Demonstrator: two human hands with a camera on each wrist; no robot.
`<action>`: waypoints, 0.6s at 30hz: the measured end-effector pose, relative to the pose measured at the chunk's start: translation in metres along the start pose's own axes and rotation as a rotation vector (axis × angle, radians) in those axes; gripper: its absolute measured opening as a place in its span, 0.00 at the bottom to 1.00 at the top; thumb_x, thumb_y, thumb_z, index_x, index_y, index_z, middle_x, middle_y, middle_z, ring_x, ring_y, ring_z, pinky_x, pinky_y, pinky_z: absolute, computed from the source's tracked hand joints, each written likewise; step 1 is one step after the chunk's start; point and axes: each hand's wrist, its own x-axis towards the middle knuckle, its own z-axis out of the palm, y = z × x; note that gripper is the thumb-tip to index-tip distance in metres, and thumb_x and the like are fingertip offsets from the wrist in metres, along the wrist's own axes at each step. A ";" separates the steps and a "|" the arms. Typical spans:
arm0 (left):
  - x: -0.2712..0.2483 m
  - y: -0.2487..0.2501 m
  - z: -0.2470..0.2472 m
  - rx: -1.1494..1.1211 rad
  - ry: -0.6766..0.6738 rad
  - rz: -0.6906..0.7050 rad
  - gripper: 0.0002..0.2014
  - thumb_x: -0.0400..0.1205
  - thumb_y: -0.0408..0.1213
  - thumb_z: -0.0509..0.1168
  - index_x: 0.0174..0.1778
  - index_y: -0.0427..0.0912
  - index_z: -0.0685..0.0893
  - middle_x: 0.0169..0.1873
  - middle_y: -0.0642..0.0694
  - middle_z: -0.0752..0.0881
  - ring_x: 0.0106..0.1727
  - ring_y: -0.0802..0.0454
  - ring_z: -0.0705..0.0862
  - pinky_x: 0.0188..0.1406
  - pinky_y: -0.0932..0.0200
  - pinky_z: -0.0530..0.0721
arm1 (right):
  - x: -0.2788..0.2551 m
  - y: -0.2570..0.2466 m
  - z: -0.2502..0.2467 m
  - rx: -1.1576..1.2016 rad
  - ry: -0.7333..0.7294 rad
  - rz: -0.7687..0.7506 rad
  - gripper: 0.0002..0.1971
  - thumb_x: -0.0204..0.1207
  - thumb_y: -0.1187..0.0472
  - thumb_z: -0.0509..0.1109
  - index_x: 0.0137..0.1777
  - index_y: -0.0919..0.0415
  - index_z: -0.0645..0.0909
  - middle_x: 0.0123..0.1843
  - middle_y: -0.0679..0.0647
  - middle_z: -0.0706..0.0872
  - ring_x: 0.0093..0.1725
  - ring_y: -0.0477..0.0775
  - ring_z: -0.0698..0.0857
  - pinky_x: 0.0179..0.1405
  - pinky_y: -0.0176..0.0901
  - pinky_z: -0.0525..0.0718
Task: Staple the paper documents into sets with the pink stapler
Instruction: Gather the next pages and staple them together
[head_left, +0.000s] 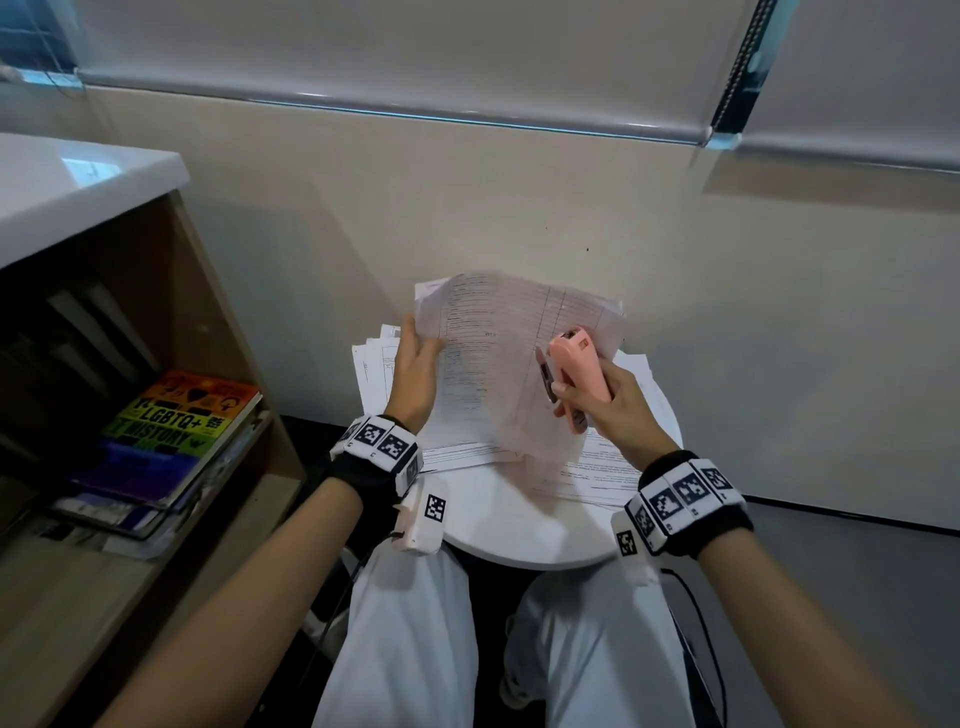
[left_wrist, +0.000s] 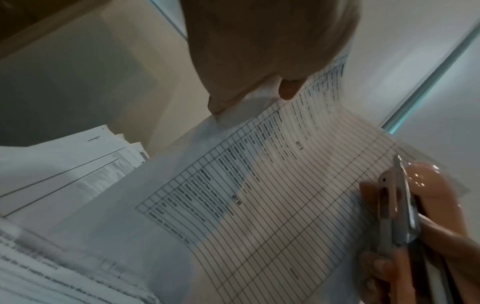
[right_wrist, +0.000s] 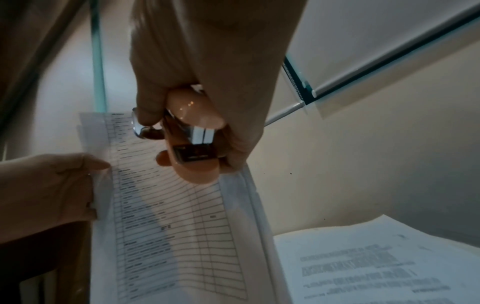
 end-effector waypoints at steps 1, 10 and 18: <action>0.000 -0.001 0.000 0.004 -0.008 -0.002 0.15 0.85 0.30 0.53 0.67 0.45 0.69 0.62 0.49 0.79 0.63 0.56 0.78 0.64 0.62 0.78 | -0.001 -0.002 0.000 -0.004 -0.010 -0.009 0.09 0.75 0.67 0.73 0.53 0.57 0.81 0.39 0.54 0.88 0.34 0.51 0.86 0.32 0.49 0.80; -0.010 -0.012 -0.008 -0.033 0.006 0.047 0.11 0.84 0.34 0.62 0.60 0.50 0.71 0.54 0.56 0.81 0.54 0.69 0.81 0.48 0.74 0.79 | -0.008 0.012 -0.007 -0.045 -0.008 0.030 0.15 0.75 0.68 0.74 0.58 0.60 0.76 0.38 0.53 0.87 0.33 0.52 0.87 0.33 0.50 0.80; -0.001 0.014 0.004 0.025 0.022 0.251 0.04 0.88 0.40 0.53 0.49 0.48 0.71 0.41 0.55 0.77 0.41 0.62 0.76 0.41 0.76 0.75 | 0.000 -0.002 -0.014 -0.051 -0.026 -0.035 0.14 0.75 0.69 0.73 0.59 0.60 0.80 0.41 0.54 0.88 0.34 0.51 0.87 0.31 0.40 0.83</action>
